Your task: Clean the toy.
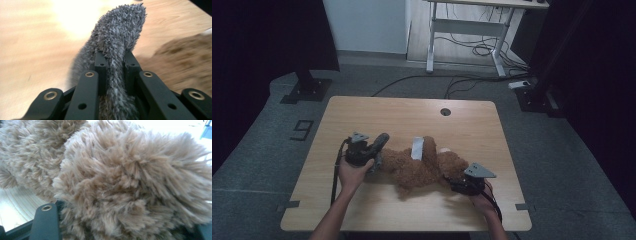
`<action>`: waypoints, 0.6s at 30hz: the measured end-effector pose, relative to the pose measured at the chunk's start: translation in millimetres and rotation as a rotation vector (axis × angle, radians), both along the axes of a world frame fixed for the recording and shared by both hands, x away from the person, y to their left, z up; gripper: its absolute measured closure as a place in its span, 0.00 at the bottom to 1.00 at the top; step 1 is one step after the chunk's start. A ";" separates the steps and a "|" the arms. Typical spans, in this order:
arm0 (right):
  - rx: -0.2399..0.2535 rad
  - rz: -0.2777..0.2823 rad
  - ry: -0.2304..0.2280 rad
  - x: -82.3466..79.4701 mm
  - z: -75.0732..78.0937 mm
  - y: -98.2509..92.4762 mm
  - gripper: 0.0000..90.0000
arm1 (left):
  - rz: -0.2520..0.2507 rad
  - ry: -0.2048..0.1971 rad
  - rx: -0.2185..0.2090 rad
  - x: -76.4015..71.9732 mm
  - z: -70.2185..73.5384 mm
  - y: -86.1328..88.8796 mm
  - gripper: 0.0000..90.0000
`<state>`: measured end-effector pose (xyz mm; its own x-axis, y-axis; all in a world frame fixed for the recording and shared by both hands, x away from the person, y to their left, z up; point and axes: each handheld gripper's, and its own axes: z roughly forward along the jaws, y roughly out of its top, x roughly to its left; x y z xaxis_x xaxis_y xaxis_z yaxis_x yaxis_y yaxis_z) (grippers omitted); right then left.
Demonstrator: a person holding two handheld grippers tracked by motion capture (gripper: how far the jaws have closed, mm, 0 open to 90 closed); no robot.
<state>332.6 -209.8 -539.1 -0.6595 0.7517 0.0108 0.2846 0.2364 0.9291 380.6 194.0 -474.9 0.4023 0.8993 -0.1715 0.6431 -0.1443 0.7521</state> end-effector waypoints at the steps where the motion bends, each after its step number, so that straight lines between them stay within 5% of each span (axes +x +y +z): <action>1: -0.001 0.000 0.002 0.1 0.0 -0.4 0.35 | -0.001 0.018 0.007 -0.1 -4.8 3.6 0.86; 3: 0.006 -0.002 0.005 0.5 -0.4 -1.3 0.35 | -0.020 0.045 -0.039 -3.3 -18.8 11.6 0.86; 6: 0.011 -0.003 0.007 0.9 -0.8 -1.8 0.35 | -0.074 0.020 -0.096 -10.9 -24.4 8.3 0.86; 13: 0.010 -0.008 0.007 0.4 -0.9 -1.5 0.35 | -0.213 -0.061 -0.130 -23.3 -2.7 -36.6 0.86; 18: 0.016 -0.013 0.011 1.1 -1.6 -2.9 0.35 | -0.195 -0.033 -0.169 -15.2 -7.2 -55.4 0.86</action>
<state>333.8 -212.7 -540.7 -0.6495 0.7598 0.0304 0.2978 0.2174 0.9295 365.4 138.5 -482.1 0.5735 0.7638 -0.2962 0.5897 -0.1340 0.7964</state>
